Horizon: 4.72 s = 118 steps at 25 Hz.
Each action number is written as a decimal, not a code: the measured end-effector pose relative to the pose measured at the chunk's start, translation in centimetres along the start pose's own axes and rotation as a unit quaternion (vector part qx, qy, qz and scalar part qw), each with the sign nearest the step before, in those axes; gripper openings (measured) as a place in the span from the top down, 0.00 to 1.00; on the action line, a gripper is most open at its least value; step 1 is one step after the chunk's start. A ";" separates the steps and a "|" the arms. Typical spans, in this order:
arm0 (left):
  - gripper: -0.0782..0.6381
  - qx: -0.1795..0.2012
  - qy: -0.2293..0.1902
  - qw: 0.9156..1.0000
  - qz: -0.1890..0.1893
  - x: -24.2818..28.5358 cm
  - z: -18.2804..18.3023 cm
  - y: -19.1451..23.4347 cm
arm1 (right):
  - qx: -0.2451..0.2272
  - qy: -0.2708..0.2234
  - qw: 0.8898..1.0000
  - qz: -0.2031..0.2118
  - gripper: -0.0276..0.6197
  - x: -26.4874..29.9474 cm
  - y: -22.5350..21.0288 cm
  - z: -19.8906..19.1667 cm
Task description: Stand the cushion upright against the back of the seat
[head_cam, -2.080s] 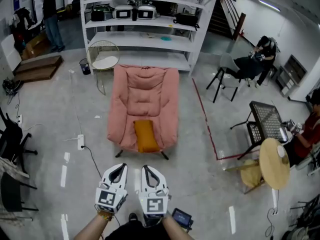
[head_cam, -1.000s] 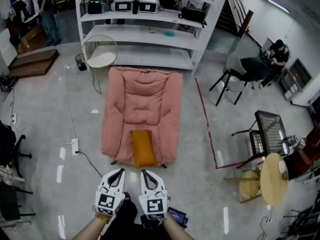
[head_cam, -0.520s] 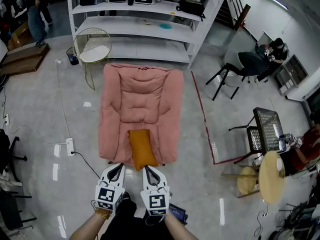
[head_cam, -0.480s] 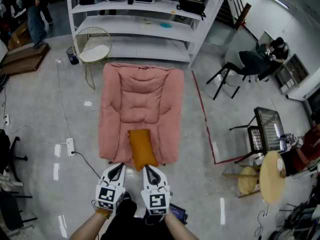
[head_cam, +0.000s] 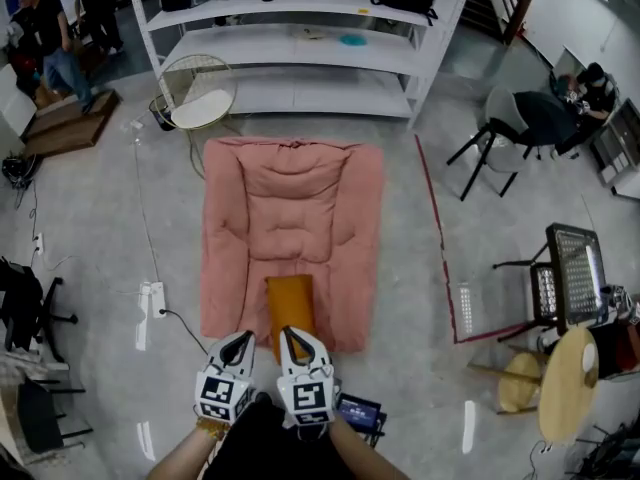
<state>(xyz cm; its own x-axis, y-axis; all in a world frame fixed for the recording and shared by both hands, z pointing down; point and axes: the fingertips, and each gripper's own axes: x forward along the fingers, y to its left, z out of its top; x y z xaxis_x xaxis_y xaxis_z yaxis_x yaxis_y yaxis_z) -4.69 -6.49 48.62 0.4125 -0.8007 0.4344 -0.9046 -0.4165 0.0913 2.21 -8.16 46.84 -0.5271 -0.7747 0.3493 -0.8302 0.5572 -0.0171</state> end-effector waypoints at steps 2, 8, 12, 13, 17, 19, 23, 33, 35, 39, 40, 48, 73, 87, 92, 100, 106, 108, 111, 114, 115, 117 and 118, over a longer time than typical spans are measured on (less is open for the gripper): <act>0.87 -0.004 0.007 1.000 0.008 2.4 -0.1 0.0 | 0.009 0.007 1.000 0.016 0.93 1.7 -1.9 -0.9; 0.87 -0.034 0.041 0.998 0.015 8.3 -3.0 2.7 | 0.028 0.054 0.998 0.034 0.93 7.2 -5.0 -5.3; 0.87 -0.066 0.073 0.995 -0.004 12.2 -6.9 5.2 | 0.041 0.094 0.994 0.028 0.93 11.0 -6.4 -9.2; 0.87 -0.084 0.083 0.993 -0.011 13.1 -8.1 5.7 | 0.044 0.103 0.993 0.024 0.93 11.8 -6.8 -10.2; 0.87 -0.129 0.123 0.983 -0.036 17.3 -13.2 7.4 | 0.064 0.139 0.988 0.018 0.93 15.8 -8.0 -14.6; 0.87 -0.138 0.136 0.980 -0.038 19.6 -15.9 8.2 | 0.083 0.162 0.983 0.025 0.93 18.0 -8.3 -17.7; 0.85 -0.210 0.170 0.961 -0.055 23.8 -22.2 8.8 | 0.095 0.199 0.974 0.043 0.92 21.0 -8.4 -24.0; 0.61 -0.293 0.228 0.925 -0.080 29.4 -33.5 9.7 | 0.147 0.276 0.946 0.086 0.63 25.7 -9.3 -37.0; 0.58 -0.307 0.234 0.919 -0.082 30.2 -35.4 9.8 | 0.148 0.291 0.941 0.085 0.60 26.3 -10.0 -39.1; 0.53 -0.325 0.245 0.909 -0.092 31.7 -38.6 9.7 | 0.169 0.314 0.930 0.090 0.56 27.3 -10.7 -43.1; 0.52 -0.328 0.247 0.907 -0.094 32.1 -39.2 9.7 | 0.175 0.318 0.927 0.092 0.56 27.6 -10.9 -44.1; 0.52 -0.364 0.254 0.891 -0.096 33.4 -42.4 9.3 | 0.222 0.335 0.909 0.110 0.53 28.3 -10.8 -47.3; 0.79 -0.227 0.230 0.943 -0.081 33.8 -34.9 12.3 | 0.161 0.289 0.941 0.074 0.78 29.7 -10.6 -40.7; 0.82 -0.147 0.143 0.978 -0.043 40.6 -24.8 18.3 | 0.075 0.189 0.979 0.030 0.82 37.5 -15.5 -30.1; 0.82 -0.123 0.104 0.986 -0.030 43.2 -21.5 20.4 | 0.069 0.144 0.987 -0.002 0.82 40.2 -17.4 -27.4; 0.83 -0.103 0.092 0.990 -0.031 47.0 -20.1 22.7 | 0.057 0.119 0.991 -0.032 0.83 43.7 -19.4 -26.2; 0.83 -0.097 0.107 0.989 -0.038 48.5 -21.0 23.0 | 0.053 0.144 0.987 -0.037 0.83 44.9 -20.0 -27.6; 0.83 -0.098 0.108 0.988 -0.039 49.0 -21.1 23.3 | 0.052 0.151 0.986 -0.036 0.83 45.5 -20.2 -27.9; 0.82 -0.102 0.113 0.987 -0.043 49.8 -21.4 23.4 | 0.061 0.164 0.984 -0.038 0.83 46.3 -20.7 -28.5; 0.82 -0.100 0.117 0.987 -0.045 49.9 -21.6 23.4 | 0.066 0.168 0.983 -0.039 0.82 46.4 -20.5 -28.7; 0.82 -0.097 0.118 0.987 -0.046 49.8 -21.7 23.4 | 0.067 0.167 0.983 -0.038 0.82 46.3 -20.4 -28.7; 0.82 -0.092 0.119 0.988 -0.045 49.3 -21.8 23.3 | 0.068 0.166 0.983 -0.038 0.80 46.1 -20.3 -28.8; 0.82 -0.090 0.119 0.988 -0.044 49.0 -21.8 23.2 | 0.070 0.165 0.983 -0.037 0.79 45.8 -20.2 -28.8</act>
<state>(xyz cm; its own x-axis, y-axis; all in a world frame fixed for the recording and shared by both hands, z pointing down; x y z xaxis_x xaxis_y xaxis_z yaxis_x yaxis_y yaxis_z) -7.80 -46.04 91.54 0.4728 -0.6318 0.6142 -0.8796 -0.3799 0.2863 0.03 -46.32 90.16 -0.3950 -0.6594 0.6397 -0.8934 0.4381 -0.1001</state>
